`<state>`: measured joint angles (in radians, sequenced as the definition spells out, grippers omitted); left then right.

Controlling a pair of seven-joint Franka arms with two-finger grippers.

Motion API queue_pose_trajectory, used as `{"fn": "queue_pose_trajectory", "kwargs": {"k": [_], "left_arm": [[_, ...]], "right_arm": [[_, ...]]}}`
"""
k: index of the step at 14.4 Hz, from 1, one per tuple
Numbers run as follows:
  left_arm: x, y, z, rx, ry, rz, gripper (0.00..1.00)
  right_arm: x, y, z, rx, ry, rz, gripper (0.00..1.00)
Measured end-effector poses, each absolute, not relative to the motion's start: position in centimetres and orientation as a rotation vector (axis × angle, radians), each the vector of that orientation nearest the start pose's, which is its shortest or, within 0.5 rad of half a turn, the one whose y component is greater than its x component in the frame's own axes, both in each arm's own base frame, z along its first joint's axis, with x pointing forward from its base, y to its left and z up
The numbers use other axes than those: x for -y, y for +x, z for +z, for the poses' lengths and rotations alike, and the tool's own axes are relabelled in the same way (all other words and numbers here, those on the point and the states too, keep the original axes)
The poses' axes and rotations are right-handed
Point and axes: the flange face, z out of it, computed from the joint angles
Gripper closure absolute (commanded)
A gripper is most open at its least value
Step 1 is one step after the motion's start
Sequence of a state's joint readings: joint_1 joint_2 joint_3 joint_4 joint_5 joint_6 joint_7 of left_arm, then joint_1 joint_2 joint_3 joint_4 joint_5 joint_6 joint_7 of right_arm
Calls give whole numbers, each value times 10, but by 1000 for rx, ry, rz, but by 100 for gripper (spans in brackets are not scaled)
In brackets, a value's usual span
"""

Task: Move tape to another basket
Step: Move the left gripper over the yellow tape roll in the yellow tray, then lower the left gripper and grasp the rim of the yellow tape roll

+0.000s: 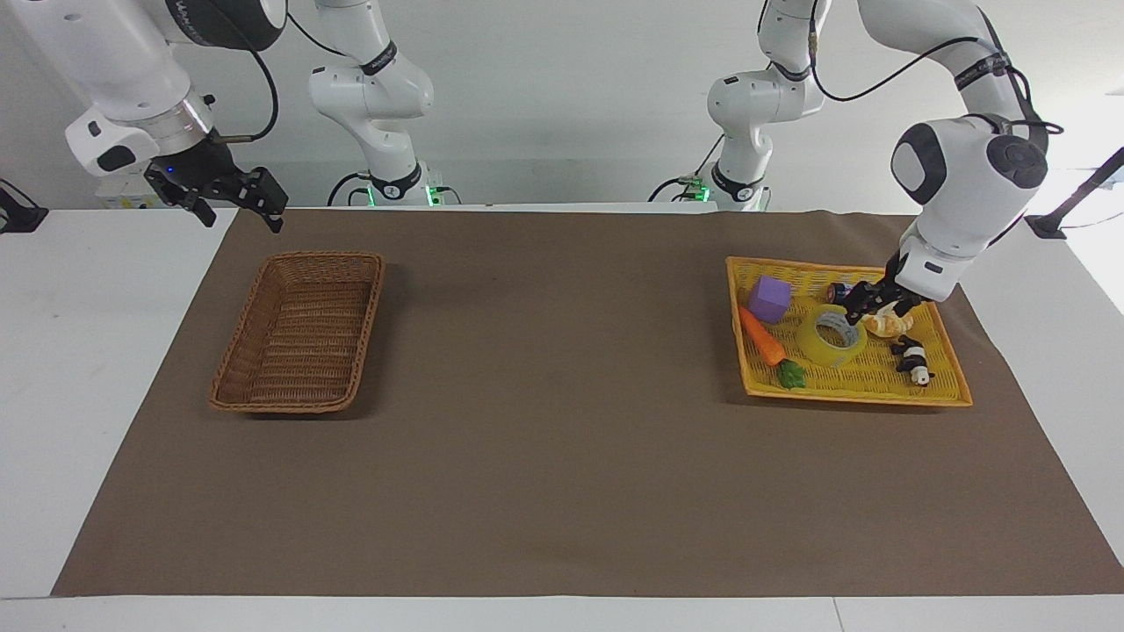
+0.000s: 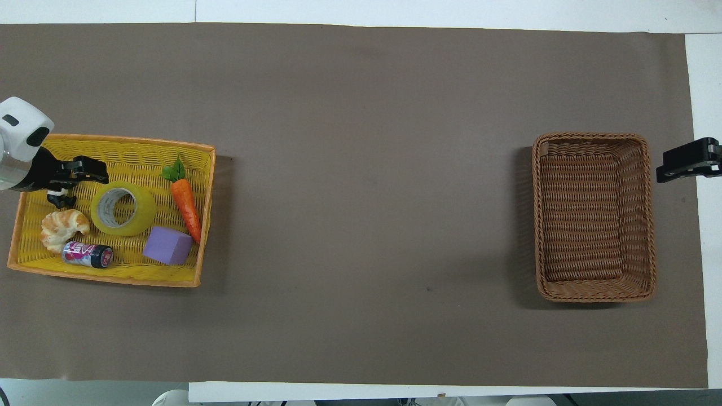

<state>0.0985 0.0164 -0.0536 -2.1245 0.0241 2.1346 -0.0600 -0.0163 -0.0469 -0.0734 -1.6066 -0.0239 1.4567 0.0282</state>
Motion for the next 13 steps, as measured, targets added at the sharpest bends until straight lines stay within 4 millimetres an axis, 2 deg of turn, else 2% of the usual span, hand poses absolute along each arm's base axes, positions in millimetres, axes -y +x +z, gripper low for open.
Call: {"fn": "queue_pose_trajectory", "kwargs": {"k": [2,4,7,13], "left_arm": [[-39,536,371,181,-3119,-25,29],[-42,532,356,190,-3120,-20,30],[-40,531,347,186,-3121,3,30],[-39,527,343,183,-3121,19,29]], "right_arm": [[51,525,624,-188,-3149,164,1],[51,525,624,-188,-3149,164,1],[51,525,624,-188,-3149,164,1],[51,525,624,-188,-3149,164,1]]}}
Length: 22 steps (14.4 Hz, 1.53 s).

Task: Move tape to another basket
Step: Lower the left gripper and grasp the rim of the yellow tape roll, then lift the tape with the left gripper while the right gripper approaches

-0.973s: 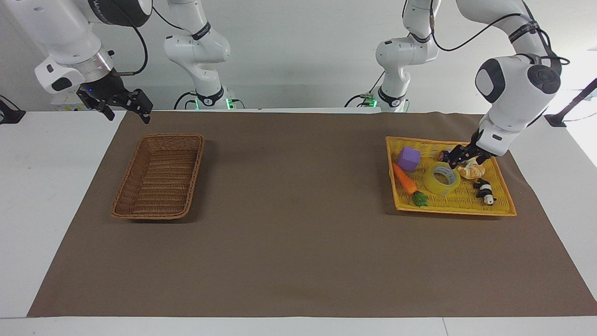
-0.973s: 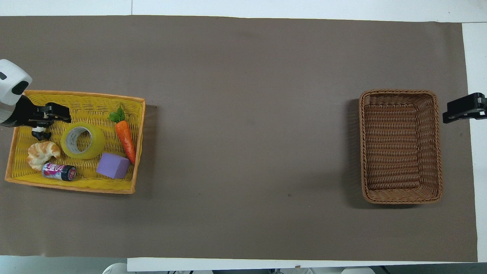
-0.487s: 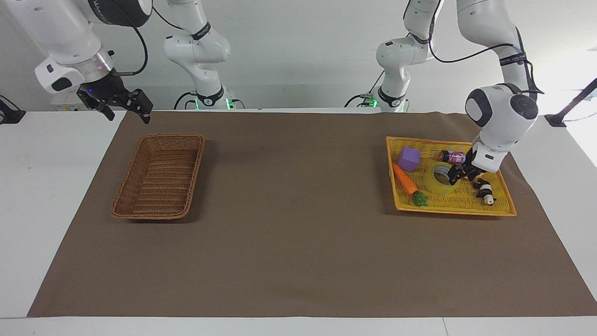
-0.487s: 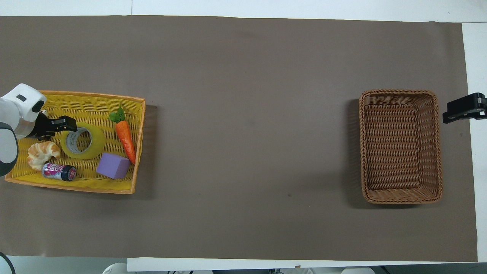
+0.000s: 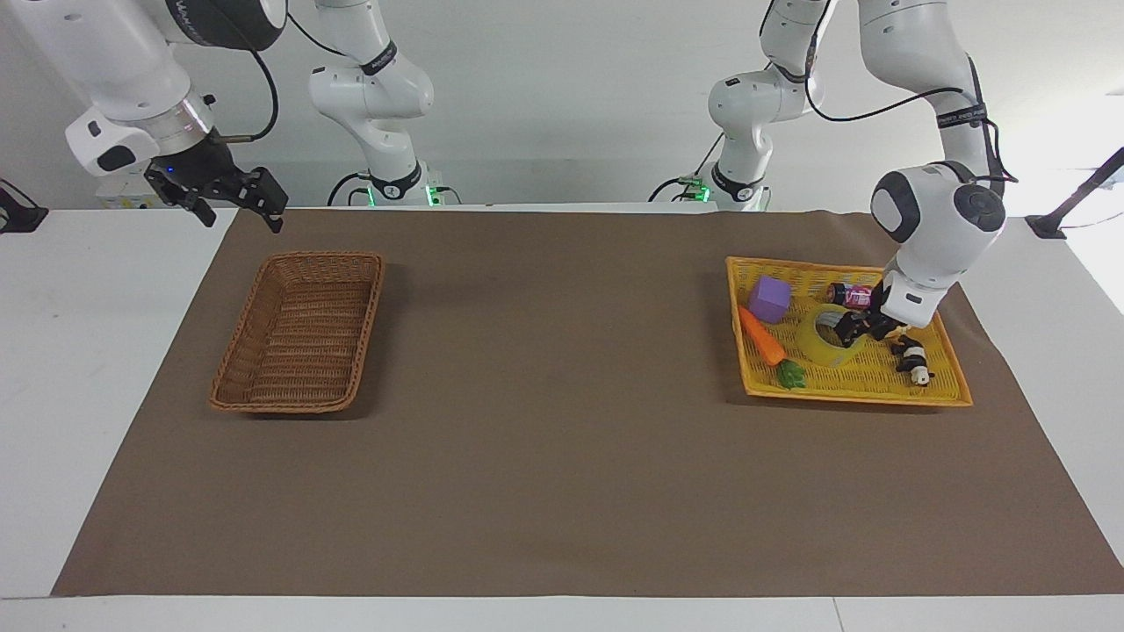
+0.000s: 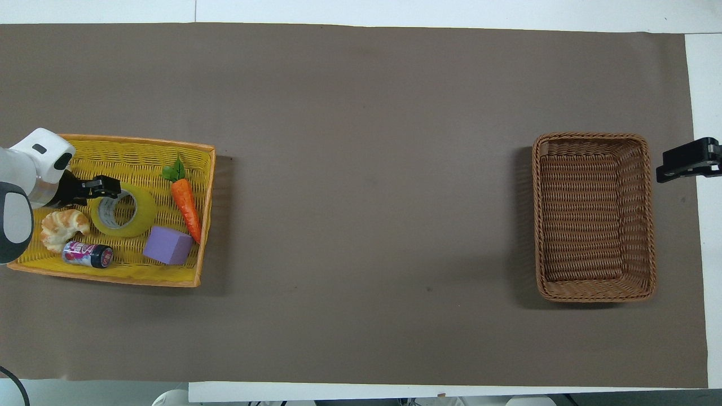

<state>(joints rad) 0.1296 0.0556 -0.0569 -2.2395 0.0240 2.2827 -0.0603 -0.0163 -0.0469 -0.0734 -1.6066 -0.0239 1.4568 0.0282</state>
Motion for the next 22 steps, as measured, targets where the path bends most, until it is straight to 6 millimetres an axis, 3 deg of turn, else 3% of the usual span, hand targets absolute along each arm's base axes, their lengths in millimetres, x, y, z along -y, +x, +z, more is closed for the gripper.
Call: {"fn": "queue_pose_trajectory", "kwargs": {"k": [10,20,21,22], "left_arm": [[-38,519,339,179,-3117,155,31],[-36,502,315,175,-3117,187,39],[-36,501,312,175,-3118,177,51],[-36,499,309,170,-3119,170,76]], "right_arm": [[50,525,624,-184,-3149,164,1],[49,525,623,-181,-3150,167,1],[48,524,623,-180,-3149,180,1],[46,522,622,-175,-3147,205,1]]}}
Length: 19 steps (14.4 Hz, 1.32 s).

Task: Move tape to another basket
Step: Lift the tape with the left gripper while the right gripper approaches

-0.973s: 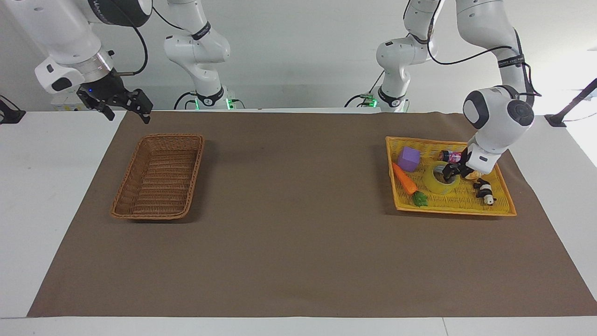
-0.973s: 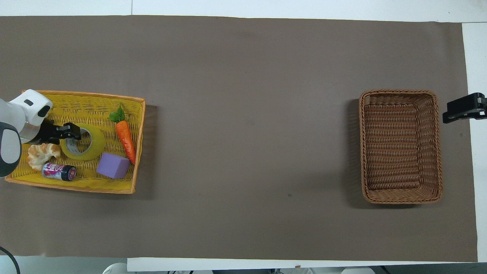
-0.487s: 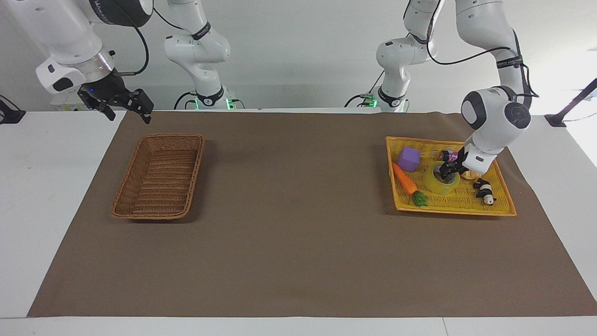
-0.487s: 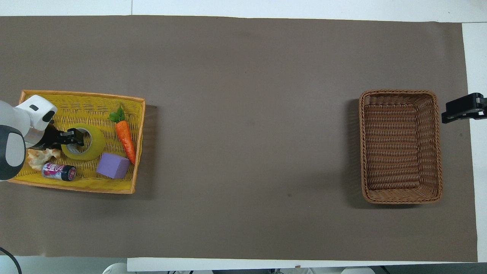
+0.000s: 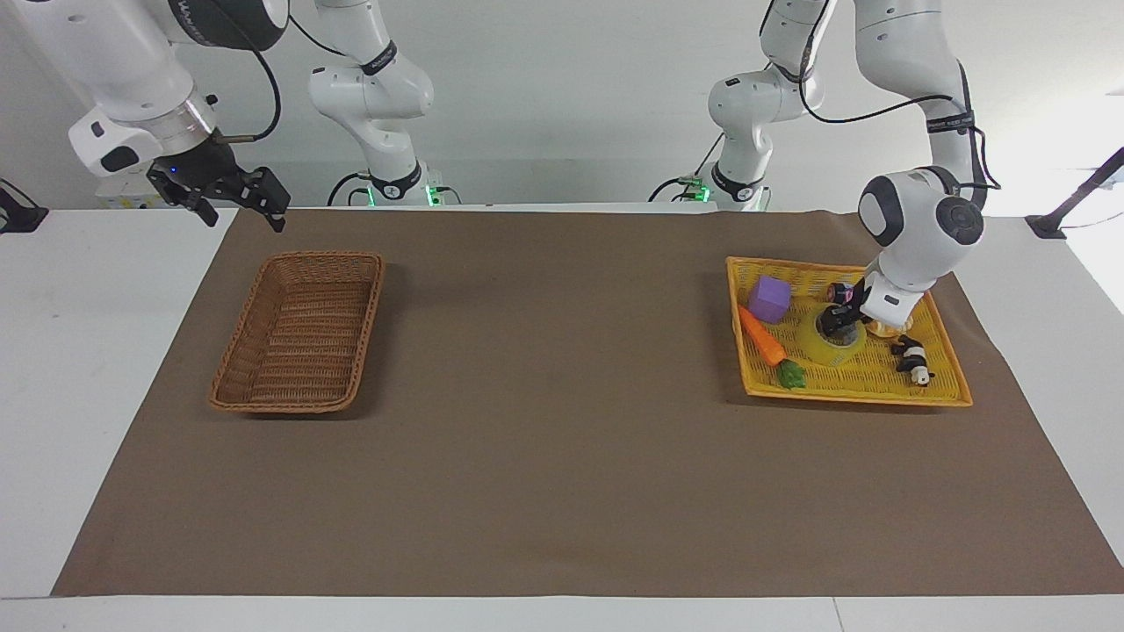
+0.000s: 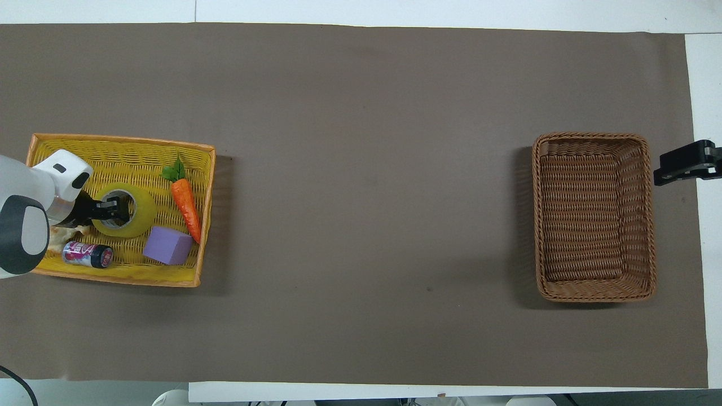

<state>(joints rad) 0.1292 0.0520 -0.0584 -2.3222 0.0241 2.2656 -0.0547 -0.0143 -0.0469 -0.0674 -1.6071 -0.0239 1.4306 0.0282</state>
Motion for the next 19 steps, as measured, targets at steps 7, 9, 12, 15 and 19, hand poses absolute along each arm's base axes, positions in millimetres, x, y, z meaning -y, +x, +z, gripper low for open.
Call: {"fn": "queue_pose_trajectory", "kwargs": {"k": [7,9,12,15,19], "left_arm": [[-39,511,326,94,-3124,150,100],[-33,538,380,69,-3121,171,100],[38,565,470,15,-3133,154,100],[151,555,485,134,-3202,175,100],[258,520,475,123,-3244,264,100]], "right_arm": [[9,524,623,-79,-2989,189,1],[-3,527,625,-58,-2891,154,1],[-25,531,620,-51,-2707,130,1],[-56,533,614,-84,-2558,96,1],[-96,529,609,-143,-2363,64,1]]}}
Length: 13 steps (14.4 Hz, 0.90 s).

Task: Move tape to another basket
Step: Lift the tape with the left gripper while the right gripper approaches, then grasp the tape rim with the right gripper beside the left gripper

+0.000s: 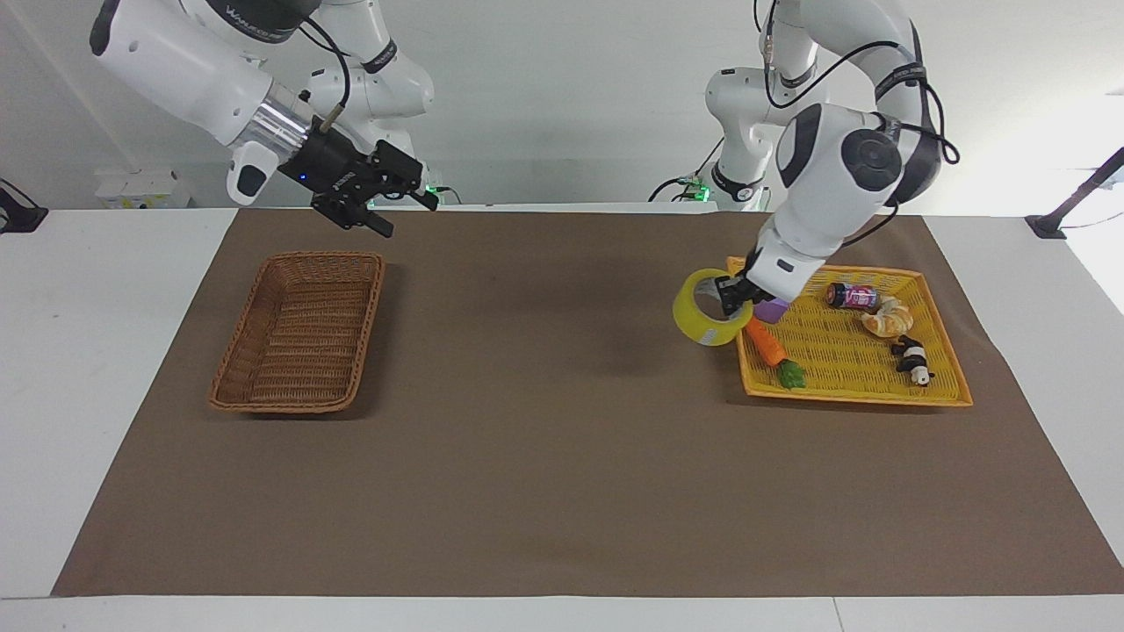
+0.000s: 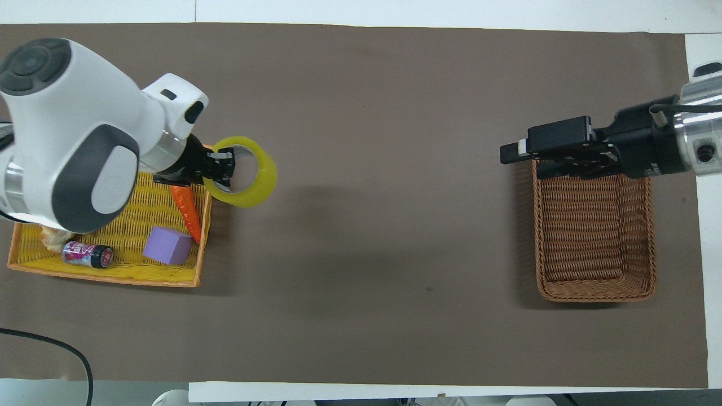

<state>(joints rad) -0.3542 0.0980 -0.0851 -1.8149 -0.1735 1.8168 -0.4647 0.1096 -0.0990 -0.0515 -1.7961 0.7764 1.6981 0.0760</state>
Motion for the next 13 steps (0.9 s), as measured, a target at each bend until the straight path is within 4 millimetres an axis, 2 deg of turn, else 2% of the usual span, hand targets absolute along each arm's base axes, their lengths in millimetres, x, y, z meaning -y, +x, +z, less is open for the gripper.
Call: {"fn": "queue_pose_trajectory", "kwargs": {"k": [3,5,7,11,13], "left_arm": [[311,497,482,99,-3267,221,100],[331,486,484,63,-3271,210,100],[336,482,484,63,-3270,212,100],[340,480,486,63,-3271,208,100],[343,478,488,58,-3273,205,100]], "right_arm": [[-124,527,588,-235,-2183,31,1],[-144,530,566,-271,-2117,26,1],[-163,535,535,-256,-2052,40,1],[-185,552,465,-271,-1989,73,1],[-204,555,441,-308,-1932,70,1]]}}
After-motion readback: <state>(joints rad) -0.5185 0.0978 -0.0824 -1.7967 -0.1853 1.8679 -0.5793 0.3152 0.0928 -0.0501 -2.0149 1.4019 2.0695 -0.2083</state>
